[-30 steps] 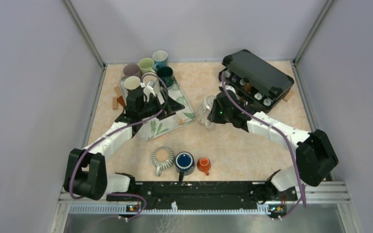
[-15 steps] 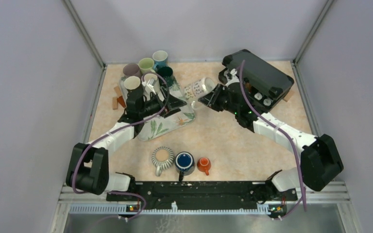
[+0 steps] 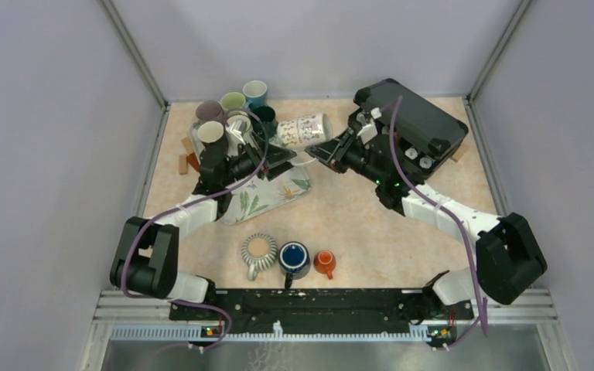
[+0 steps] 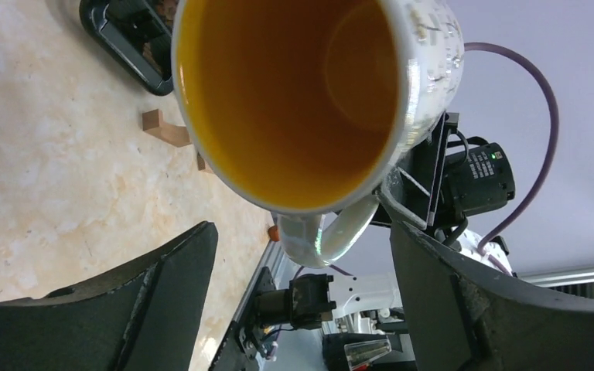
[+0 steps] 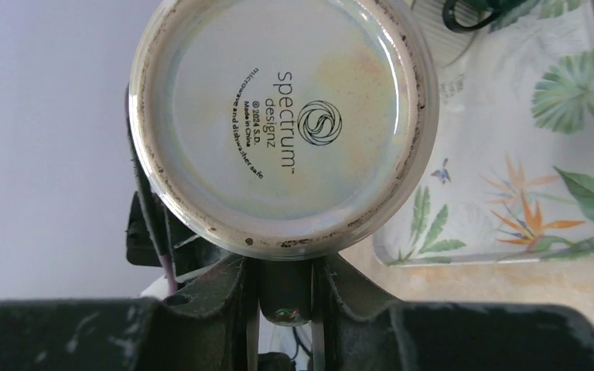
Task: Turn the mug right side up
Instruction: Turn over the cup at the center of the board.
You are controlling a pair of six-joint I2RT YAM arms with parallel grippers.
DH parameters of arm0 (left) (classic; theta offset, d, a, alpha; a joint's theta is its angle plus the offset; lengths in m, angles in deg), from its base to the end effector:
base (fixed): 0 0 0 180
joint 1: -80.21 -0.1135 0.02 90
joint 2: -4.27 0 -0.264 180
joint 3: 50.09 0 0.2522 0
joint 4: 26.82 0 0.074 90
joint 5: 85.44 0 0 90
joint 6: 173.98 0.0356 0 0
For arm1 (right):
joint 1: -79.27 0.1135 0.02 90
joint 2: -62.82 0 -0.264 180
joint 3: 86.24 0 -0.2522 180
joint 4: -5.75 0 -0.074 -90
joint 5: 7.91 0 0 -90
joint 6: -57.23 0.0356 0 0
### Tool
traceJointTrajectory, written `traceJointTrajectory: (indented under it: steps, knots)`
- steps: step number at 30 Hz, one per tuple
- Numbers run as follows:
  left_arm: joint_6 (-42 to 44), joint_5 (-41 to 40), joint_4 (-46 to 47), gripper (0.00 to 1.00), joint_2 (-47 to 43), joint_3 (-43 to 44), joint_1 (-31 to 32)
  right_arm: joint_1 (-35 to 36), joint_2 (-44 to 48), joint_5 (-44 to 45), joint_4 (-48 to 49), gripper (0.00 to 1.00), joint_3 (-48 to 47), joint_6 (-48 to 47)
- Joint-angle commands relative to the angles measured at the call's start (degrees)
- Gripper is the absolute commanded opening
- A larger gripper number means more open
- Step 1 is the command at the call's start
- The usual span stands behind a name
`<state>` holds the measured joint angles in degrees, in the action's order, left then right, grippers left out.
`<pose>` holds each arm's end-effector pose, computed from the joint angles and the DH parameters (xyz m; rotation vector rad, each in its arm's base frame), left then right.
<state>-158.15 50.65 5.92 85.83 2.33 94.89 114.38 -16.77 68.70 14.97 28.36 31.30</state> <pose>0.2837 -0.1008 0.2580 -0.1727 1.8354 -1.7619 0.2611 0.1937 0.3019 0.2740 1.8694 1.4543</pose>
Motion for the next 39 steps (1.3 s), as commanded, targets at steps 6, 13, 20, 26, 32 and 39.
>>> traceJointTrajectory:
  steps: [6, 13, 20, 26, 32, 39]
  knots:
    - [-5.91, 0.35, 11.28, 0.76, 0.86, 0.54, 0.97, -0.17, -0.67, -4.22, 21.53, 0.0, -0.75, 6.49]
    - [-7.32, 0.09, 13.12, 0.61, 1.37, 1.48, 2.01, -0.05, -1.35, -5.1, 22.98, 0.0, -0.48, 6.81]
    - [-9.02, -0.29, 15.82, 0.53, 2.1, 2.37, 2.87, 0.26, -1.56, -5.16, 23.95, 0.0, 0.19, 7.32]
    - [-9.49, -0.67, 17.04, 0.43, 2.22, 3.14, 3.16, 0.44, -1.87, -5.33, 25.29, 0.0, 1.27, 8.45]
    - [-9.94, -0.74, 18.54, 0.26, 2.38, 3.2, 3.23, 0.47, -1.78, -5.15, 25.86, 0.0, 2.8, 8.73]
    - [-9.62, -0.94, 19.64, 0.04, 1.91, 2.93, 3.25, 0.48, -1.1, -4.71, 23.98, 0.0, 4.35, 7.08]
